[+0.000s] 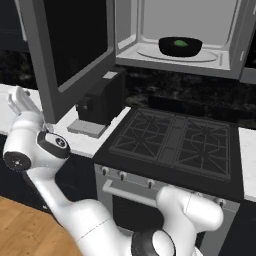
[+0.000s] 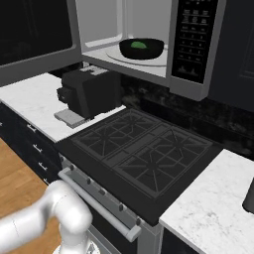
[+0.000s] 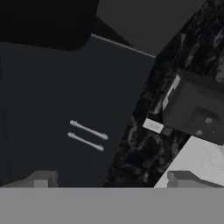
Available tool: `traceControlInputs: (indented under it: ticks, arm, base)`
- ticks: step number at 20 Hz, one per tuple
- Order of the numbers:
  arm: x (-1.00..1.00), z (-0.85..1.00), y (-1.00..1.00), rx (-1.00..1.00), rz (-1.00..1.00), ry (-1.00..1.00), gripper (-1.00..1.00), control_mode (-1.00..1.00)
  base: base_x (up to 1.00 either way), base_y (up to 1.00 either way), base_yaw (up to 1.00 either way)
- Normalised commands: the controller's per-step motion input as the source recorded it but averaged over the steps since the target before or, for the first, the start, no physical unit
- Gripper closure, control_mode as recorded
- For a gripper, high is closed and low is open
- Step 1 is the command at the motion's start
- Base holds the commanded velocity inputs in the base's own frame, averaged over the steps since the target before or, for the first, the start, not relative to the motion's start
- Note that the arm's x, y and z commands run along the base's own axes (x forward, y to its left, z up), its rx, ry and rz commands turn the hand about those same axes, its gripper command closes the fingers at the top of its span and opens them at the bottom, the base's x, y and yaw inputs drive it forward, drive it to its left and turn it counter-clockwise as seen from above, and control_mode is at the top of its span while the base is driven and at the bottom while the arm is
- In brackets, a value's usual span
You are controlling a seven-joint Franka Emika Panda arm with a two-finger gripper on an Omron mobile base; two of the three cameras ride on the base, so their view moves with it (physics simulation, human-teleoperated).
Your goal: Pick the broccoli from the sink and place it in the bowl. Then pick the bowl and place it in the microwave. Then close the microwave door and press the start button.
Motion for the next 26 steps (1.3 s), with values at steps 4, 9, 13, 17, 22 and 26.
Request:
traceControlInputs:
  ticks: [4, 9, 13, 17, 22, 26]
  arm:
    - [0.0, 0.01, -0.98, 0.2, 0.0, -0.31, -1.0, -1.0]
    - [-0.06, 0.1, -0.97, 0.23, 0.0, -0.31, -1.0, -1.0]
    - [-0.28, 0.04, -0.97, 0.36, -0.06, -0.21, -1.0, -1.0]
    - [0.0, 0.17, -1.0, 0.33, -0.09, -0.13, -1.0, -1.0]
    - [0.0, 0.36, -0.99, 0.37, -0.09, -0.1, -1.0, -1.0]
    - [0.0, 0.43, -1.0, 0.43, -0.08, -0.02, -1.0, -1.0]
  base:
    - [0.0, 0.0, 0.0]
    - [0.0, 0.0, 0.0]
    - [0.0, 0.0, 0.0]
    - [0.0, 0.0, 0.0]
    - [0.0, 0.0, 0.0]
    - [0.0, 0.0, 0.0]
